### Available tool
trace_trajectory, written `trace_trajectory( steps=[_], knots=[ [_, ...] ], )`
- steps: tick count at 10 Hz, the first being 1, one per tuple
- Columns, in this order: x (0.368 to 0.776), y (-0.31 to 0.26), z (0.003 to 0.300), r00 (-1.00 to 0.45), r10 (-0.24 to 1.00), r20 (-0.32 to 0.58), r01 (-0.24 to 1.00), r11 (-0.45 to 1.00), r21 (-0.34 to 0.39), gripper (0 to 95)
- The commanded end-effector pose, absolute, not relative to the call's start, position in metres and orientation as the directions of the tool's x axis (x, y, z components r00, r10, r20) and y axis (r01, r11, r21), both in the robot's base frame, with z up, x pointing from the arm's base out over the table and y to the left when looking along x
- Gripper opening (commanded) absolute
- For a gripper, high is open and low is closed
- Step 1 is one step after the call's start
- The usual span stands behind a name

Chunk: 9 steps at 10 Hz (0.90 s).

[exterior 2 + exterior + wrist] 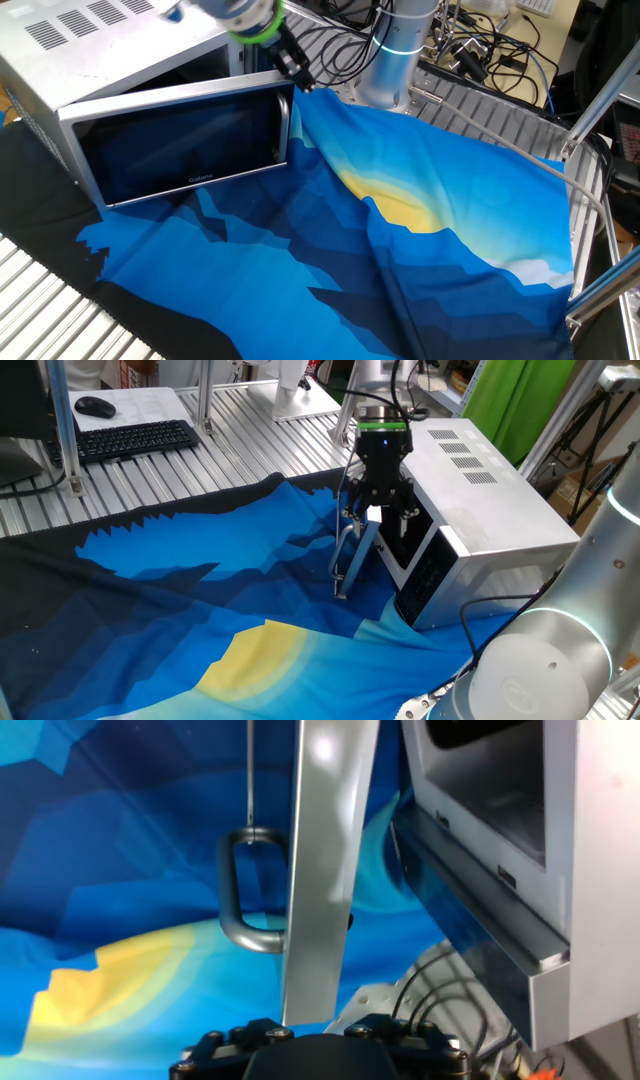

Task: Open the microwave door

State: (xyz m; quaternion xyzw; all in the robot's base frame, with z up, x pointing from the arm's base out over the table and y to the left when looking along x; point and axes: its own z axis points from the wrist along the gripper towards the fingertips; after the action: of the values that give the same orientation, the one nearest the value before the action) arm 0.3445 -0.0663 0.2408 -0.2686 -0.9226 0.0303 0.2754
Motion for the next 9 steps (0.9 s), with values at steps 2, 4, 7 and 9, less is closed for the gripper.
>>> trace_trajectory(
  steps=[2, 4, 7, 9],
  knots=[
    [0.347, -0.067, 0.242, -0.686, 0.501, 0.528, 0.483, 0.856, -0.183, 76.0],
    [0.347, -0.067, 0.242, -0.673, 0.504, 0.541, 0.501, 0.849, -0.169, 76.0],
    [0.357, -0.070, 0.251, -0.652, 0.508, 0.563, 0.509, 0.843, -0.173, 76.0],
    [0.362, -0.073, 0.258, -0.641, 0.505, 0.578, 0.510, 0.843, -0.171, 57.0]
  ],
)
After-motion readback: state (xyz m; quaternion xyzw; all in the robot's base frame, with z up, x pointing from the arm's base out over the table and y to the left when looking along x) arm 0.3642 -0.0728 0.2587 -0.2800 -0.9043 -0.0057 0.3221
